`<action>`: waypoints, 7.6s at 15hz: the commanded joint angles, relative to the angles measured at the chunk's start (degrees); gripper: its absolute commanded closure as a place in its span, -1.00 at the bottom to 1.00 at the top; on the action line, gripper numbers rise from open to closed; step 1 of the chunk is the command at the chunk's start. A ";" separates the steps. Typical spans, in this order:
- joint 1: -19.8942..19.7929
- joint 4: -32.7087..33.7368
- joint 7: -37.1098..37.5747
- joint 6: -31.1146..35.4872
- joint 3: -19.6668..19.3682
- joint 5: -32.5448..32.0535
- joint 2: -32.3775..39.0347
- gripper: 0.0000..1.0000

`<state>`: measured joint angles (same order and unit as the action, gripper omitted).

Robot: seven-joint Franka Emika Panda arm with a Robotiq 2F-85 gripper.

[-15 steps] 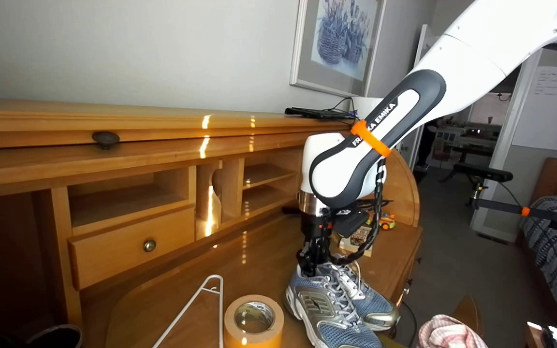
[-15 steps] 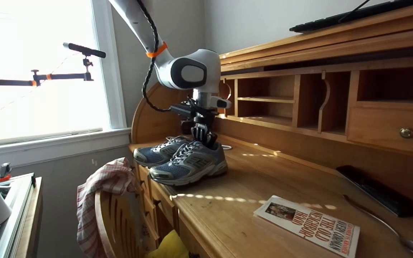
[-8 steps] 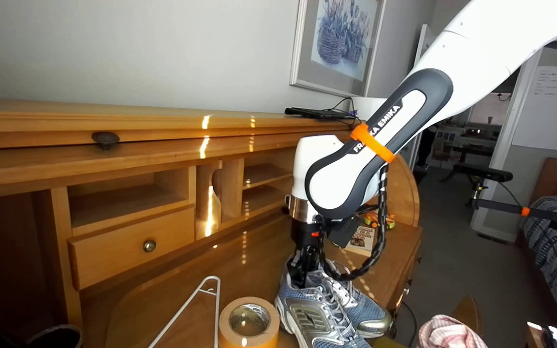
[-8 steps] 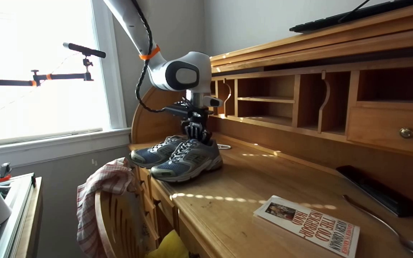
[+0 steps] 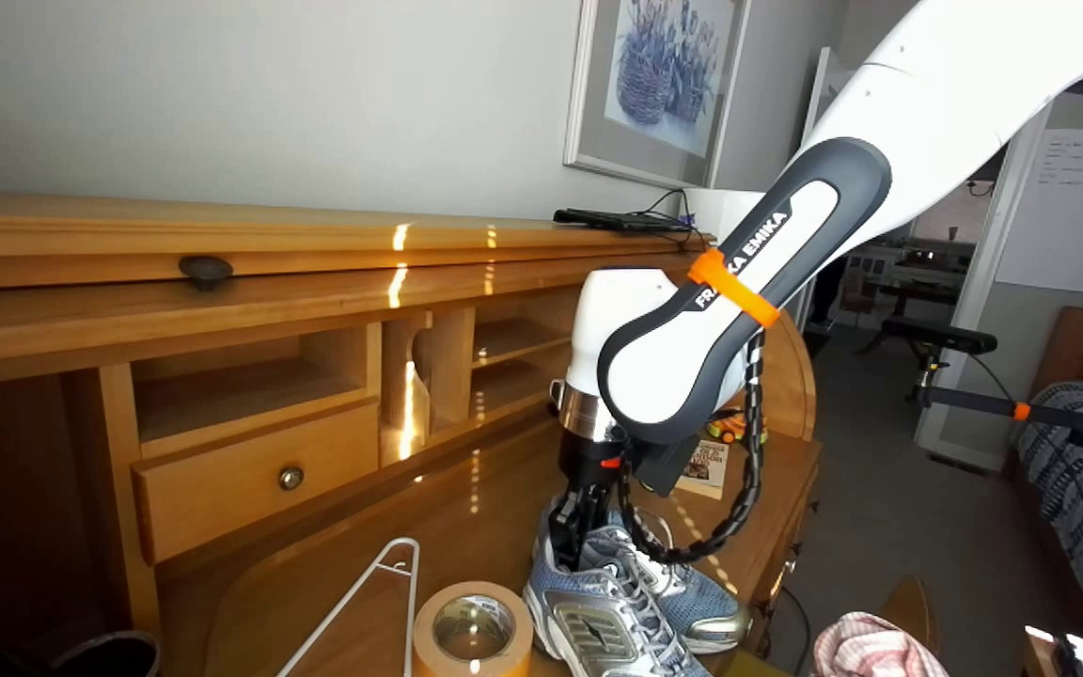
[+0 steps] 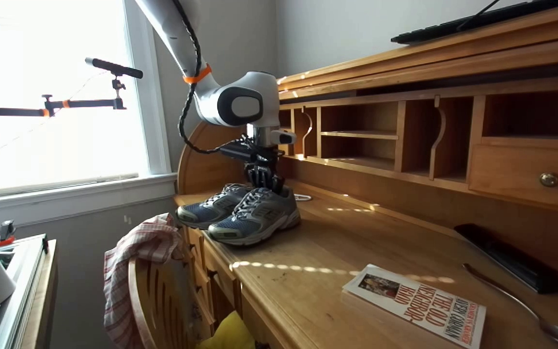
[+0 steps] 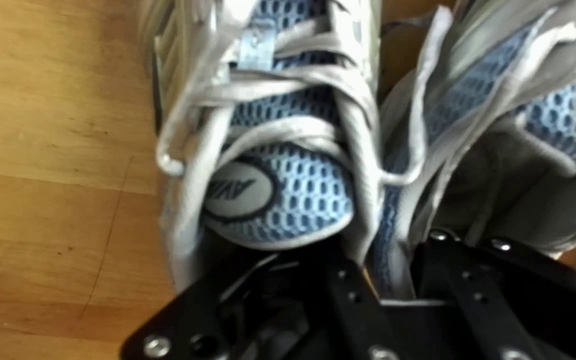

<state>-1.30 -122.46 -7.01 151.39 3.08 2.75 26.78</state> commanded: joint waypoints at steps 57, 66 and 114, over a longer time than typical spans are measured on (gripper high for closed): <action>-14.58 9.93 9.50 3.17 -17.39 -13.44 5.66 -1.00; -13.98 14.81 11.48 5.24 -17.70 -8.81 12.45 -1.00; -12.00 9.77 20.49 -7.19 -18.37 -4.29 7.35 -1.00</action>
<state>-13.80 -107.81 14.85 141.71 -14.97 -2.36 38.80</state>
